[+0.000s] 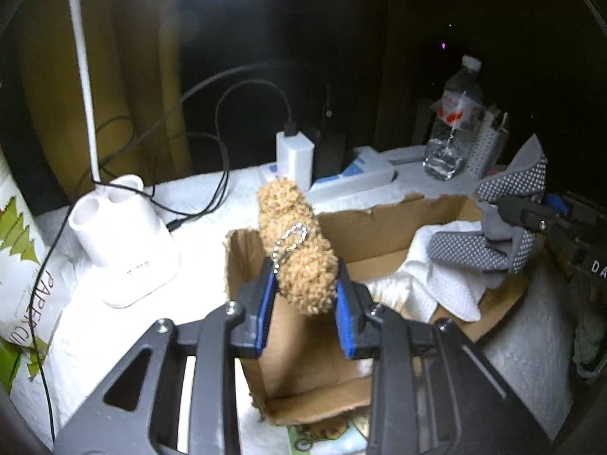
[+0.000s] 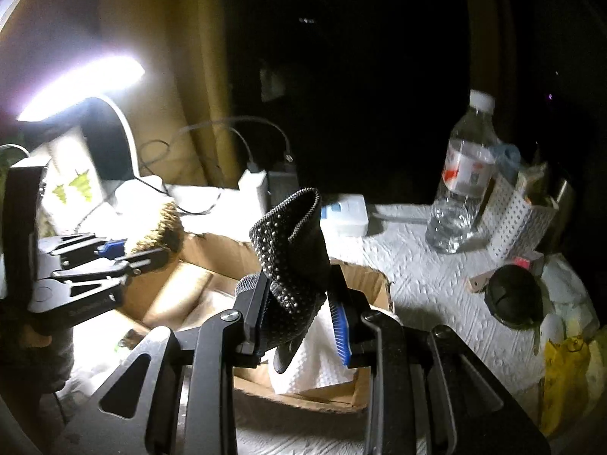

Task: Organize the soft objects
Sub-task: 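Carry the plush into the box with the left tool while the right tool places the glove inside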

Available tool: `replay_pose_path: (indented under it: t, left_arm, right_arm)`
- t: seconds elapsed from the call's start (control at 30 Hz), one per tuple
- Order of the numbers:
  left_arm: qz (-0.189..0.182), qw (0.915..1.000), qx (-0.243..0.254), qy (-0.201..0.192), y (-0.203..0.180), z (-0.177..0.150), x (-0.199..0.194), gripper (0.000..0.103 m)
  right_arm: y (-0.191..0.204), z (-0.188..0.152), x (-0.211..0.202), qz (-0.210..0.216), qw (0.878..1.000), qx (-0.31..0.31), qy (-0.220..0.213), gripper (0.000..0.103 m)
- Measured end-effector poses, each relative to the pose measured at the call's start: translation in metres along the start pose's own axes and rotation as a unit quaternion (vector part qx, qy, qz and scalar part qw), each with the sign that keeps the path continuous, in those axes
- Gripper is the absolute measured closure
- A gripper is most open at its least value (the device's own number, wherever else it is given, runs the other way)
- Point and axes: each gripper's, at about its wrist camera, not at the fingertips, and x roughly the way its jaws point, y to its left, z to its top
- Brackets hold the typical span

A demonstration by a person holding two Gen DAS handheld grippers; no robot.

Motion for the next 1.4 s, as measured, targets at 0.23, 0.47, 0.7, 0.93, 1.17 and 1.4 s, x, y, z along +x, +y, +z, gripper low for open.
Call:
replay_pose_path:
  t: [0.23, 0.47, 0.7, 0.93, 1.17, 1.4]
  left_arm:
    - [-0.003, 0.9989, 0.016, 0.044, -0.008, -0.01, 0.028, 0.074]
    - [0.006, 0.9978, 0.042, 0.052, -0.013, -0.01, 0.03, 0.074]
    - [0.002, 0.9972, 0.051, 0.056, -0.016, -0.012, 0.028, 0.072]
    - [-0.011, 0.9968, 0.049, 0.061, -0.02, -0.012, 0.024, 0.047]
    - [-0.01, 0.9977, 0.036, 0.057, -0.018, -0.011, 0.016, 0.041]
    - [-0.016, 0.9988, 0.016, 0.043, -0.012, -0.003, -0.002, 0.016]
  right_arm:
    - [0.004, -0.014, 0.034, -0.02, 0.999, 0.01, 0.048, 0.073]
    - [0.006, -0.032, 0.075, -0.058, 0.992, 0.012, 0.109, 0.073]
    - [0.013, -0.036, 0.087, -0.085, 0.989, 0.002, 0.124, 0.073]
    - [0.017, -0.036, 0.082, -0.081, 0.989, 0.0, 0.126, 0.059]
    - [0.019, -0.034, 0.063, -0.068, 0.992, 0.007, 0.104, 0.047]
    - [0.026, -0.026, 0.035, -0.043, 0.997, 0.012, 0.066, 0.043]
